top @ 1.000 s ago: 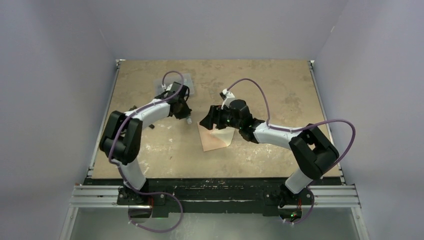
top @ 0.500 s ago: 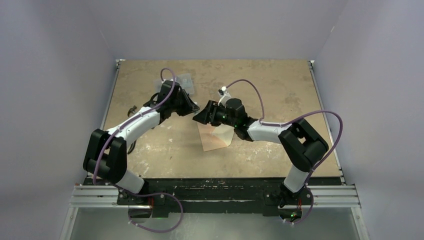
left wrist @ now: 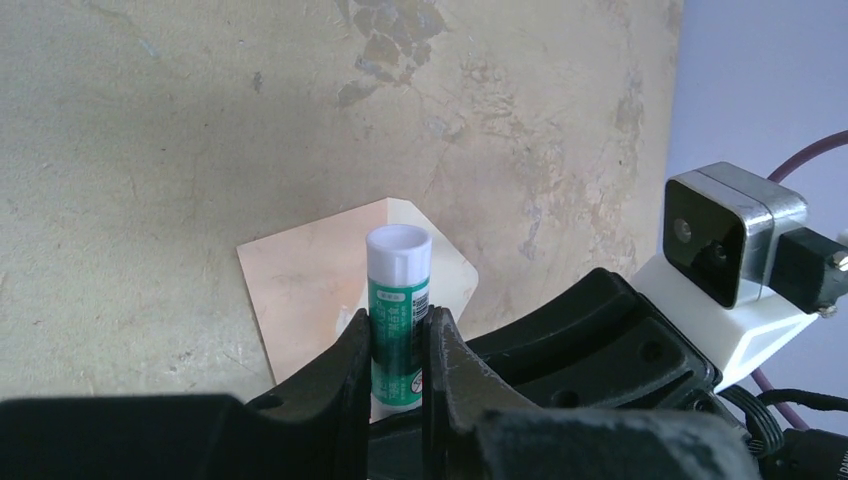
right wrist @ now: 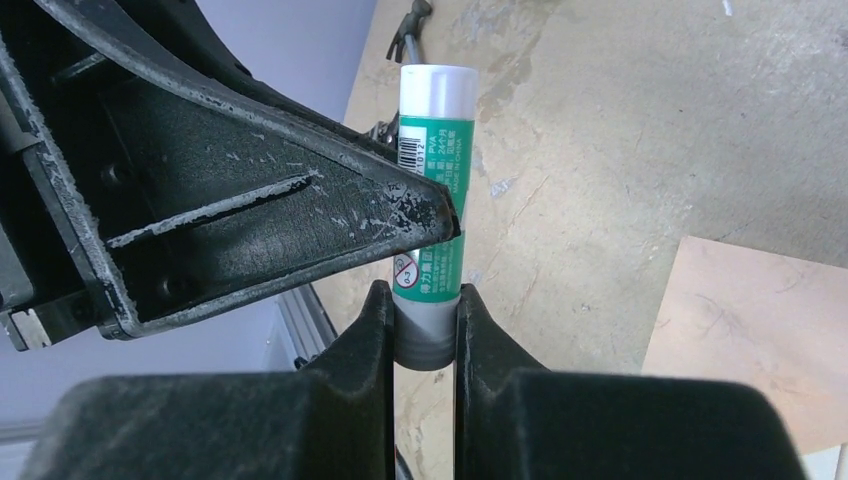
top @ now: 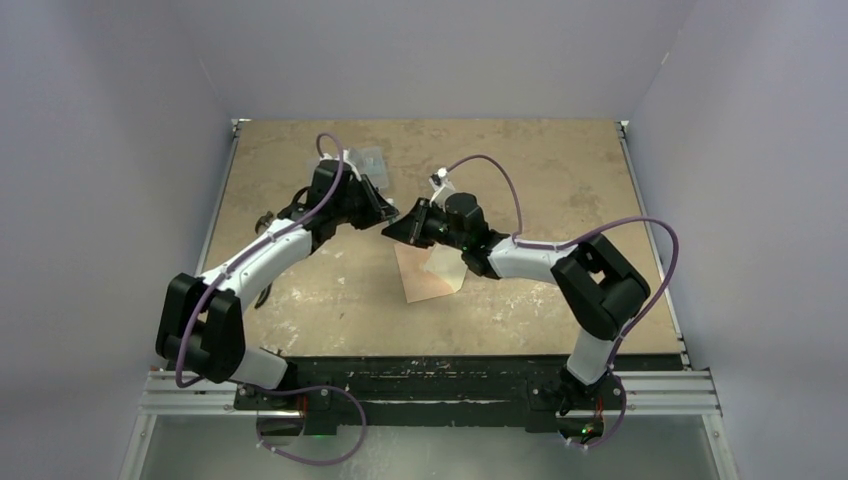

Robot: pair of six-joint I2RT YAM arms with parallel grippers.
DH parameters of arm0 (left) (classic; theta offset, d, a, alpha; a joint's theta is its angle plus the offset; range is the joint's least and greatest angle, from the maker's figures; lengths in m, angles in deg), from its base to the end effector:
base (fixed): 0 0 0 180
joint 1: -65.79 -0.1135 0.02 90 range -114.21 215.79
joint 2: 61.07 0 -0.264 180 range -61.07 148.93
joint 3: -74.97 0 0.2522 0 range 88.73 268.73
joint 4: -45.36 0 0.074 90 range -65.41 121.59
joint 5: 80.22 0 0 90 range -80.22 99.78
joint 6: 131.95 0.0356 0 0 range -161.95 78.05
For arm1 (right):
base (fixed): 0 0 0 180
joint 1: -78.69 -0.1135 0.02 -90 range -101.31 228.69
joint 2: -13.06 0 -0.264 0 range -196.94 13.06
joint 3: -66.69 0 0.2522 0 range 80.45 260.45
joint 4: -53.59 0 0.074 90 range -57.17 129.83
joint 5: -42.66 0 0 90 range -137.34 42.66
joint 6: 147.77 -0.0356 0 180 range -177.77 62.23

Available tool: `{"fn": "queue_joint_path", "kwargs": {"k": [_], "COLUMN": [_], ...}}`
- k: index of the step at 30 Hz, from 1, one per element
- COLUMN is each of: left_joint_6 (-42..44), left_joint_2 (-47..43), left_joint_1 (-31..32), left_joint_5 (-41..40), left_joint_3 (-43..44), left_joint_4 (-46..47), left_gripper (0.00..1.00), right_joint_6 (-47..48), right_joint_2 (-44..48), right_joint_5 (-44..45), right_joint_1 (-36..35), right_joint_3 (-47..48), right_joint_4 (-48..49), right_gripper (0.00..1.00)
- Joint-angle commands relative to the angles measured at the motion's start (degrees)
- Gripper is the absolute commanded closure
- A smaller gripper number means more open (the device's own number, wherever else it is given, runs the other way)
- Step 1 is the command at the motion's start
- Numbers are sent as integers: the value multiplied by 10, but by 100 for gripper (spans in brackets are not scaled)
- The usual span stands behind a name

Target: Place the letter into the envelope and seal it

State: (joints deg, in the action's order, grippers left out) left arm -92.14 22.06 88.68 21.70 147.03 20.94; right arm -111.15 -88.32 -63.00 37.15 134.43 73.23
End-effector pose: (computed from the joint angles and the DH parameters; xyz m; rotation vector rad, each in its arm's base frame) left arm 0.2961 -0.1330 0.2640 -0.4289 2.2979 -0.9117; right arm 0.2834 0.2639 0.2064 -0.0076 2.0503 1.3631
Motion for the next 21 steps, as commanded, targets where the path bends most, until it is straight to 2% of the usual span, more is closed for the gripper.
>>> {"fn": "queue_joint_path", "kwargs": {"k": [1, 3, 6, 7, 11, 14, 17, 21], "left_joint_6": [26, 62, 94, 113, 118, 124, 138, 143], "left_joint_2": [-41, -48, -62, -72, -72, -70, -85, -120], "left_joint_1": [-2, -17, -40, -51, -53, -54, -54, -57], "left_joint_5": [30, 68, 109, 164, 242, 299, 364, 378], "left_joint_3": [-10, -2, 8, 9, 13, 20, 5, -19], "left_joint_4": [12, 2, -28, -30, -32, -40, -46, -52], "left_gripper": [89, 66, 43, 37, 36, 45, 50, 56], "right_joint_6": [58, 104, 223, 272, 378, 449, 507, 550], "right_joint_2": [20, 34, 72, 98, 121, 126, 132, 139], "right_joint_5": [-20, -68, -83, -118, -160, -159, -134, -108], "right_joint_1": [-2, 0, 0, 1, 0, 0, 0, 0], "right_joint_3": [5, 0, 19, 17, 29, 48, 67, 76], "right_joint_4": [26, 37, -35, -69, -129, -189, -240, -282], "right_gripper": [100, 100, 100, 100, 100, 100, 100, 100]}}
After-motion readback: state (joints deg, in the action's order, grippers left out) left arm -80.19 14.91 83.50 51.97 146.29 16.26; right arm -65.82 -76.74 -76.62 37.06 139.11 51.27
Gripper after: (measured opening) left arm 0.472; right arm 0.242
